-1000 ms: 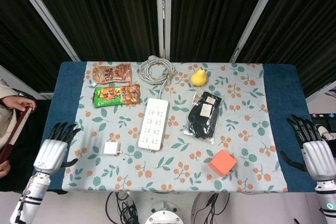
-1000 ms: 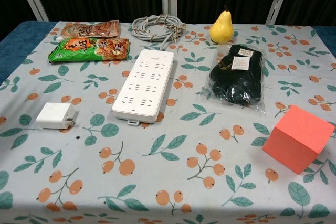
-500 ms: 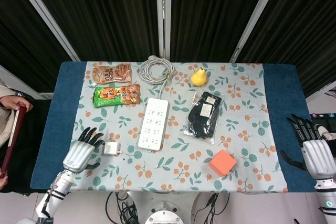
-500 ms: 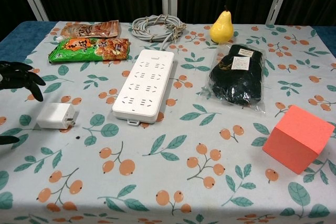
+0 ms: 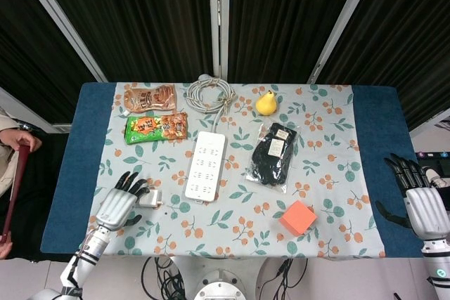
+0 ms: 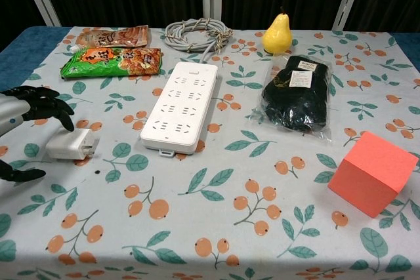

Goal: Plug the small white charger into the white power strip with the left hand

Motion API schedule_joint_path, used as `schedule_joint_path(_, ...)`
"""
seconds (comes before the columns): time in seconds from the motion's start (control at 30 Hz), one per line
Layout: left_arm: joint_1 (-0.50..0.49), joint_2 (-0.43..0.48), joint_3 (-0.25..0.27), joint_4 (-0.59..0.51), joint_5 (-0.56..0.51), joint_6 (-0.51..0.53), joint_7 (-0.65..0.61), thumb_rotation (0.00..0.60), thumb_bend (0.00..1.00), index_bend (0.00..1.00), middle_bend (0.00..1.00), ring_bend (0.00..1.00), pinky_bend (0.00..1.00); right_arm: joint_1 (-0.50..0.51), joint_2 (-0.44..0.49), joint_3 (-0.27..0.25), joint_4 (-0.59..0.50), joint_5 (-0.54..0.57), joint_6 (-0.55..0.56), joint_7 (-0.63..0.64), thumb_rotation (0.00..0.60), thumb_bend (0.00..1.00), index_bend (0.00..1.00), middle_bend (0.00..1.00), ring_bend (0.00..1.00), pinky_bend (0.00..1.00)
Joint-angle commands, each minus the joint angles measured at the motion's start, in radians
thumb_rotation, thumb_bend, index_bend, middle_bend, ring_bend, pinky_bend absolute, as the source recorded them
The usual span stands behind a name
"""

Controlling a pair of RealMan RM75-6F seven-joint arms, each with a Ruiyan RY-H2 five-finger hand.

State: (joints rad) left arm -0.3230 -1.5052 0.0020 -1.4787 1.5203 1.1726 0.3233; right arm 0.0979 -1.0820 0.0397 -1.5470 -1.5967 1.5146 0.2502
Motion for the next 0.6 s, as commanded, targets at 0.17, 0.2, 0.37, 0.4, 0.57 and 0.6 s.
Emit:
schedule_joint_path(0.17, -0.011, 0.007, 0.001, -0.007, -0.023, -0.022, -0.005, 0.600, 0.21, 0.30, 0.15, 0.02, 0.00, -0.003, -0.005, -0.001, 0.008, 0.005, 0.000, 0.007, 0.600, 0.20, 0.00, 0.00, 0.00, 0.00)
schedule_joint_path(0.2, -0.016, 0.009, -0.001, -0.007, -0.028, -0.028, -0.010, 0.600, 0.22, 0.30, 0.15, 0.02, 0.00, -0.003, -0.005, -0.001, 0.009, 0.006, 0.000, 0.009, 0.600, 0.20, 0.00, 0.00, 0.00, 0.00)
schedule_joint_path(0.37, -0.039, 0.024, -0.013, -0.008, -0.048, -0.062, -0.054, 0.600, 0.24, 0.31, 0.14, 0.02, 0.00, -0.007, -0.007, -0.001, 0.015, 0.006, 0.007, 0.014, 0.600, 0.20, 0.00, 0.00, 0.00, 0.00)
schedule_joint_path(0.4, -0.044, 0.028, -0.015, -0.008, -0.052, -0.069, -0.060, 0.600, 0.24, 0.31, 0.14, 0.02, 0.00, -0.008, -0.008, 0.000, 0.016, 0.007, 0.008, 0.016, 0.600, 0.21, 0.00, 0.00, 0.00, 0.00)
schedule_joint_path(0.57, -0.064, 0.039, -0.024, -0.007, -0.070, -0.097, -0.109, 0.600, 0.25, 0.33, 0.14, 0.02, 0.00, -0.011, -0.012, 0.000, 0.024, 0.011, 0.010, 0.024, 0.600, 0.21, 0.00, 0.00, 0.00, 0.00)
schedule_joint_path(0.6, -0.070, 0.040, -0.027, -0.002, -0.075, -0.105, -0.123, 0.600, 0.25, 0.33, 0.14, 0.02, 0.00, -0.011, -0.014, 0.000, 0.027, 0.011, 0.011, 0.027, 0.600, 0.21, 0.00, 0.00, 0.00, 0.00)
